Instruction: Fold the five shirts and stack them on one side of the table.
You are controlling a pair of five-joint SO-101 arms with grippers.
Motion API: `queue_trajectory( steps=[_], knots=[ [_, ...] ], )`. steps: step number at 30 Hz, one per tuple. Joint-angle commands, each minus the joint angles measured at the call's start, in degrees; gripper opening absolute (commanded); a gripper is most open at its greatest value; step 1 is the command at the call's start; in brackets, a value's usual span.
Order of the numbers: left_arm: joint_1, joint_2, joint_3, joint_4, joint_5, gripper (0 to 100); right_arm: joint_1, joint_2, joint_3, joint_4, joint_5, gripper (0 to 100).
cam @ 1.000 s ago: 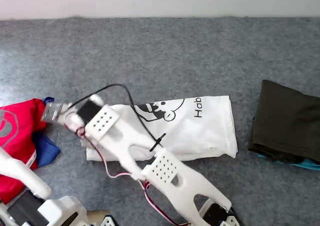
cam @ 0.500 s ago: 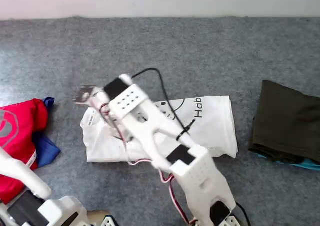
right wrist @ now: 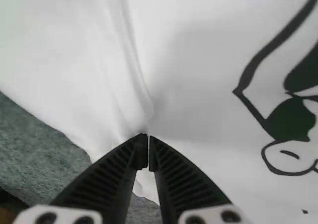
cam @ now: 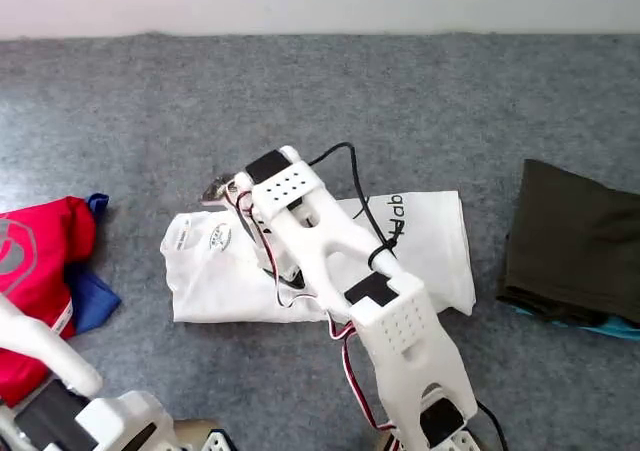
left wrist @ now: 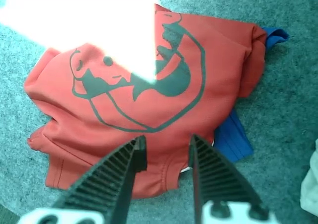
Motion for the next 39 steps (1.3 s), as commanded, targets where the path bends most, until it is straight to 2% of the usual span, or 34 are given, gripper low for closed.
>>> queue_trajectory(
  steps=[1,5,10,13,19,24,32,39],
  knots=[
    [0.26,-2.73,-0.48,0.26,-0.62,15,0.48,-6.81,-4.48,2.77,-0.62,1.0],
    [0.35,-2.73,-0.48,0.26,-0.44,15,0.22,-14.64,-3.43,3.12,-0.97,1.0],
    [0.35,-2.73,-0.48,0.26,-0.35,15,-1.8,-21.49,5.71,2.95,-4.13,1.1],
    [0.35,-2.81,-0.57,1.14,-0.35,15,-3.65,-20.44,12.04,0.75,-4.31,1.1],
    [0.44,-2.81,-3.03,4.92,-0.35,15,-3.91,-14.81,21.19,-12.97,-4.04,1.1],
    [0.26,-2.9,-8.04,8.88,-0.26,15,-3.65,-14.02,17.05,-9.27,-4.22,1.0],
    [2.11,-11.43,-8.92,8.79,-0.26,15,2.33,-23.87,11.96,2.33,-4.22,1.0],
    [6.86,-16.35,-2.51,8.79,-0.26,15,15.69,-32.04,15.65,2.42,-4.04,1.6]
  ],
)
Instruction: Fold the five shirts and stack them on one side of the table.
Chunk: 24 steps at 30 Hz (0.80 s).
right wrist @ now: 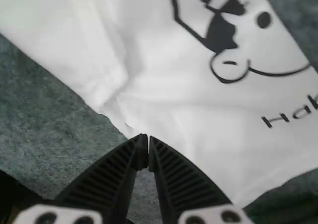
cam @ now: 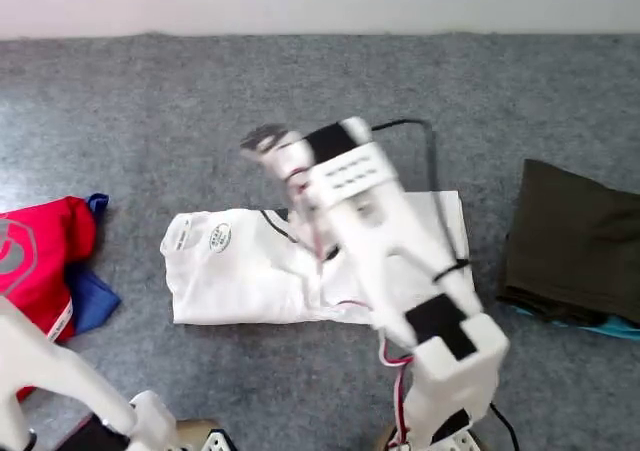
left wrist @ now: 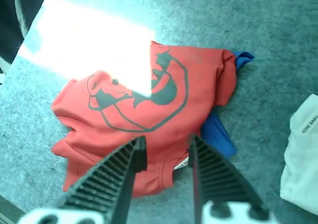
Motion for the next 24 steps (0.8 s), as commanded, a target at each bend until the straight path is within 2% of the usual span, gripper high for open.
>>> queue_trajectory(
  steps=[1,6,12,15,18,24],
  knots=[
    [2.46,-2.9,2.24,1.05,-0.26,15,6.9,-6.2,2.64,1.54,-0.26,1.6],
    [3.25,-5.01,5.32,1.05,-0.26,15,16.84,-10.24,11.69,-2.15,3.08,1.6],
    [3.25,-6.07,9.27,1.05,-0.26,15,27.38,-12.18,23.12,-17.27,7.12,2.2],
    [3.25,-5.89,9.71,1.05,-0.26,15,28.62,-12.18,26.2,-21.58,2.73,13.7],
    [3.25,-5.45,9.98,0.97,-0.26,15,28.62,-12.18,27.96,-24.66,-6.33,27.2],
    [5.71,-5.45,13.23,0.26,-0.26,15,28.79,-8.66,27.78,-29.32,-9.05,28.8]
  ],
)
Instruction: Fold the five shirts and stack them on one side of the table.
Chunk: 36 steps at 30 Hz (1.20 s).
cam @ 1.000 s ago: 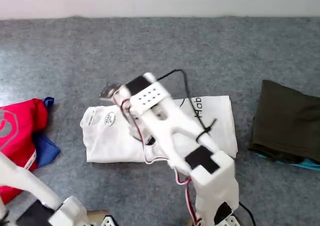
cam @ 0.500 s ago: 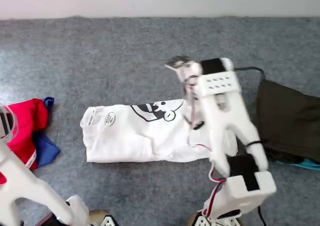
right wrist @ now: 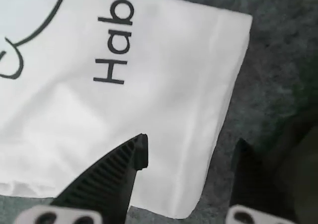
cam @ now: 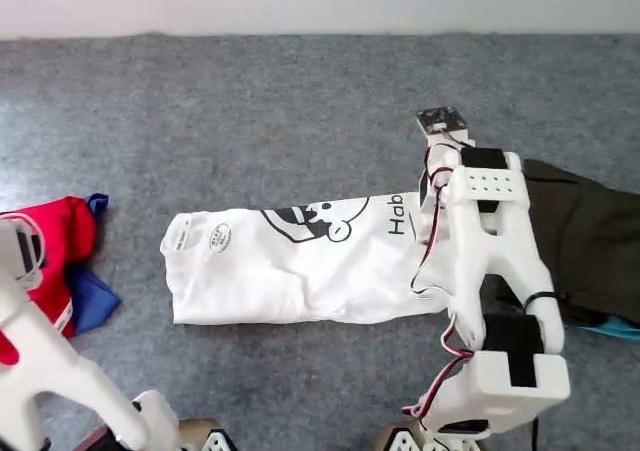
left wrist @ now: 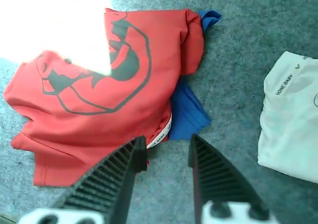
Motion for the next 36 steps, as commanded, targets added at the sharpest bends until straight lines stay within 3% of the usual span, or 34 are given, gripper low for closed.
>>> queue_trajectory(
  steps=[1,5,11,13,18,22,26,30,36],
  knots=[
    [1.32,-0.79,0.84,0.26,-0.26,15,0.57,1.63,-0.62,-2.42,-1.05,28.8],
    [1.14,-0.97,2.68,0.26,-0.26,15,2.86,7.43,-1.05,-3.82,-3.52,28.8],
    [1.05,-0.97,2.86,0.18,-0.44,15,-0.13,13.76,-1.05,-4.18,-3.96,28.3],
    [1.14,-0.88,2.86,0.18,-0.44,15,-1.8,14.73,-1.05,-4.0,-3.69,23.4],
    [1.05,-0.97,2.86,0.18,-0.53,15,-2.68,14.55,-1.14,-3.65,-3.43,0.0],
    [1.05,-1.32,2.86,0.18,-0.62,15,-0.57,10.86,-1.05,-1.27,-2.55,0.8],
    [1.05,-1.32,2.86,0.09,-0.7,15,-0.92,2.07,-1.67,4.97,3.6,0.9],
    [1.23,-1.32,2.86,-1.41,-0.53,15,-8.57,-9.1,-5.71,14.81,8.53,0.9],
    [0.88,-1.41,2.51,-1.67,-0.62,15,-25.36,-17.1,-9.93,20.0,7.47,0.9]
  ],
)
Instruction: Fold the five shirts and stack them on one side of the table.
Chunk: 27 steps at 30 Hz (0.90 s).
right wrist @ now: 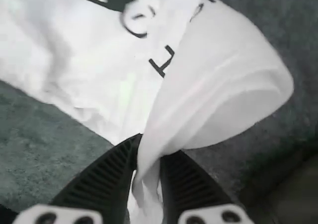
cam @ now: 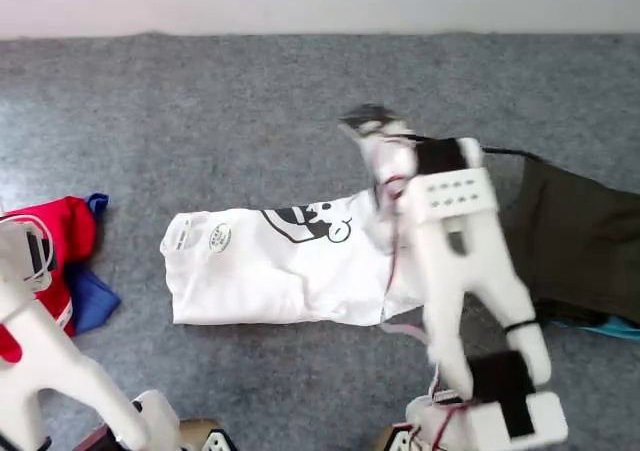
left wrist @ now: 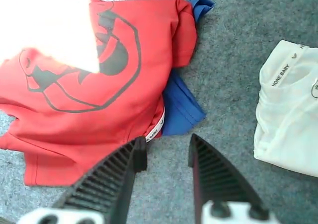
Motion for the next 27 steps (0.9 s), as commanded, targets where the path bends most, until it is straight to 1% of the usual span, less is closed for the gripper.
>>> queue_trajectory(
  steps=[1,3,6,10,14,19,27],
  knots=[
    [-0.44,-1.41,-0.75,-0.53,-0.62,15,-9.45,-4.35,-3.87,1.19,-1.23,0.9],
    [-2.11,-1.41,-0.75,-0.62,-0.44,15,-13.93,-3.56,-5.63,0.13,-2.9,0.9],
    [-5.27,-1.41,-0.66,-0.53,-0.35,15,-18.77,-1.27,-8.44,-3.65,-4.84,0.9],
    [-9.41,-1.41,-0.48,-0.79,-0.53,15,-23.43,3.65,-11.96,-9.36,-5.45,0.9],
    [-11.78,-1.41,-0.57,-0.79,-0.62,15,-27.21,10.95,-17.67,-12.88,-5.45,0.9],
    [-11.87,-1.41,-0.31,-0.79,-0.44,15,-30.11,21.76,-27.78,-12.53,-5.27,0.9],
    [-11.96,-1.41,-0.31,-0.53,-0.35,15,-33.71,36.88,-45.36,-8.31,-5.01,1.3]
  ],
)
